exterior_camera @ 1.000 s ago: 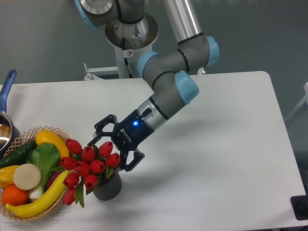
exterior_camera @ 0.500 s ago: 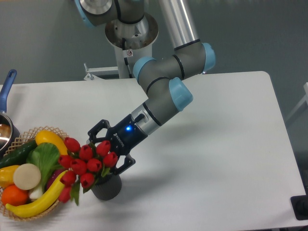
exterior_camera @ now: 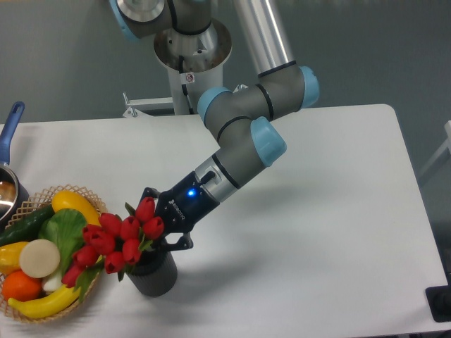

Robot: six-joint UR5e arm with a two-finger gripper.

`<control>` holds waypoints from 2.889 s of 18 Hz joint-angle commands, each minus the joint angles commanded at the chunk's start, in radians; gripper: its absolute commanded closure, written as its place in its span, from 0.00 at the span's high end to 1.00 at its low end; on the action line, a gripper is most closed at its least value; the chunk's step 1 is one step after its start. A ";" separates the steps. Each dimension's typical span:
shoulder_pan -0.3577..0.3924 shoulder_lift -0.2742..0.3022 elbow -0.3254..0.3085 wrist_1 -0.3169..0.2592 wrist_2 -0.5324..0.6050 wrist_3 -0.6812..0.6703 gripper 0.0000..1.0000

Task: Pick up the flowers from the vase
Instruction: 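Close the gripper on the red tulip stems, then lift the tulips up out of the grey vase, then carry the held tulips away from the vase and hold them up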

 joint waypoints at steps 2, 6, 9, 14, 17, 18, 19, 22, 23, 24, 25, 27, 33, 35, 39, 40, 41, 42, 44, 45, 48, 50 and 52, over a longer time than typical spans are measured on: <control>0.000 0.003 0.022 0.000 0.000 -0.038 0.09; 0.005 0.020 0.023 0.000 -0.028 -0.054 0.09; 0.011 0.051 0.023 0.000 -0.044 -0.080 0.09; 0.017 0.087 0.072 0.000 -0.075 -0.149 0.09; 0.018 0.092 0.133 0.000 -0.101 -0.204 0.09; 0.024 0.094 0.147 0.000 -0.109 -0.219 0.09; 0.031 0.097 0.160 0.000 -0.110 -0.241 0.09; 0.057 0.100 0.198 0.000 -0.123 -0.313 0.09; 0.073 0.101 0.207 0.000 -0.149 -0.330 0.09; 0.098 0.103 0.213 0.000 -0.182 -0.345 0.09; 0.122 0.116 0.213 0.000 -0.213 -0.354 0.09; 0.172 0.136 0.213 0.000 -0.248 -0.358 0.08; 0.294 0.130 0.207 0.002 -0.247 -0.292 0.09; 0.327 0.120 0.197 -0.002 -0.239 -0.231 0.09; 0.397 0.084 0.190 -0.003 -0.157 -0.112 0.10; 0.399 0.086 0.189 -0.003 -0.040 -0.103 0.09; 0.399 0.092 0.178 -0.005 0.101 -0.095 0.10; 0.396 0.097 0.161 -0.006 0.208 -0.066 0.09; 0.390 0.119 0.117 -0.015 0.395 -0.007 0.10; 0.388 0.135 0.088 -0.027 0.469 0.010 0.10; 0.385 0.146 0.040 -0.035 0.618 0.049 0.08; 0.370 0.147 0.029 -0.037 0.661 0.047 0.08; 0.351 0.146 0.013 -0.052 0.734 0.049 0.11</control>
